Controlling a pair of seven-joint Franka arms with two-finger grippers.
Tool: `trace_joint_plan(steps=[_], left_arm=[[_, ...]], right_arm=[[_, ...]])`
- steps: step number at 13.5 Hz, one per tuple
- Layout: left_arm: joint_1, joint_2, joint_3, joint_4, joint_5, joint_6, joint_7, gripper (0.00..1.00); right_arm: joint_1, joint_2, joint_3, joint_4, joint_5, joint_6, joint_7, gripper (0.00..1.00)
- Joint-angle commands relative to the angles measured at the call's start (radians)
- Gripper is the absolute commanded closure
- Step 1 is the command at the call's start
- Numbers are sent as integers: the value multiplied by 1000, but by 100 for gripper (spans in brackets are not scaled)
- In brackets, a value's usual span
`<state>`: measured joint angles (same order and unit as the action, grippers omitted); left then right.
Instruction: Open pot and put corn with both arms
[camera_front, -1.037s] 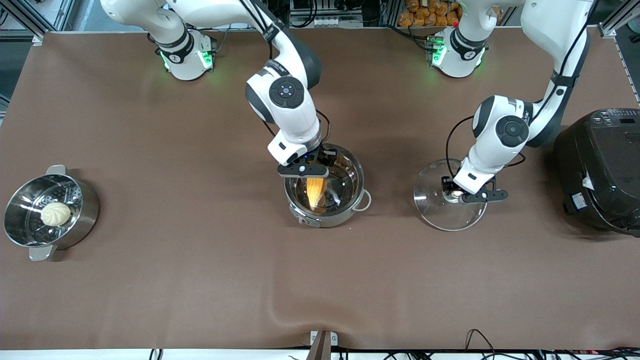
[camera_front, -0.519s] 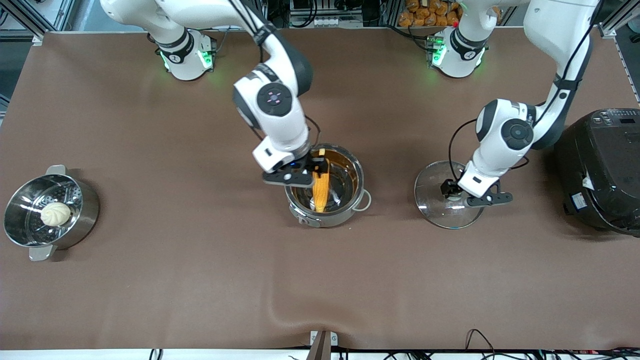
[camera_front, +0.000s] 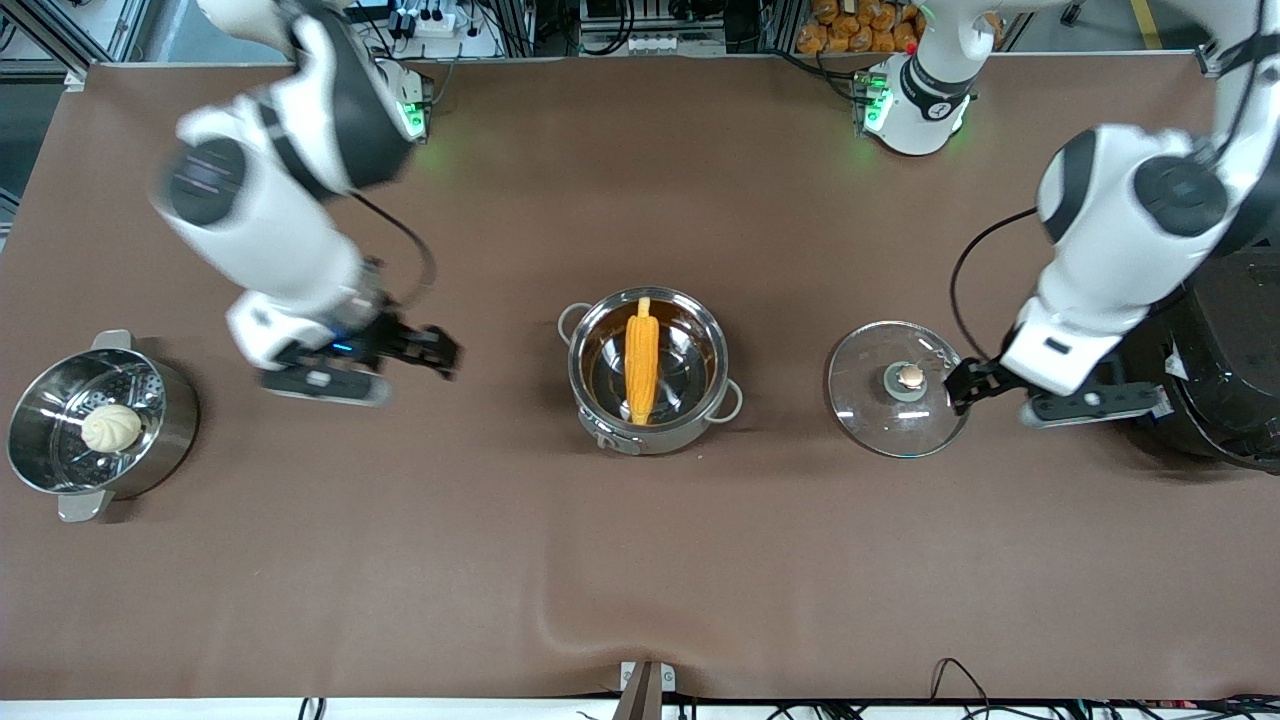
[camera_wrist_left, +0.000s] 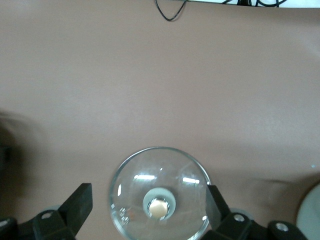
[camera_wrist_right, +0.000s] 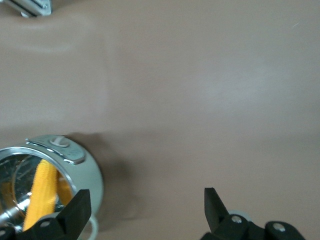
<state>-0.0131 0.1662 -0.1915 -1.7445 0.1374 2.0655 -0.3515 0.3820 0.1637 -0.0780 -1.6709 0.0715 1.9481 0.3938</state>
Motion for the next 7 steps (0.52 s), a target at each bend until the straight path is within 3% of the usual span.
trace_joint_plan(steps=[1,5,7], left_arm=[[12,20,-6,160,-31,-187,63,0],[24,3,4,313,-51,-477,171,0],[25,9,6,339,-58,-501,166,0]], right_arm=[[-121,-162,23,-99,-10,-79,-90,0],[-230,-240,21,-22,-53,-318,-122,0],[-256,-236,20,23,-68,-363,-214,0]])
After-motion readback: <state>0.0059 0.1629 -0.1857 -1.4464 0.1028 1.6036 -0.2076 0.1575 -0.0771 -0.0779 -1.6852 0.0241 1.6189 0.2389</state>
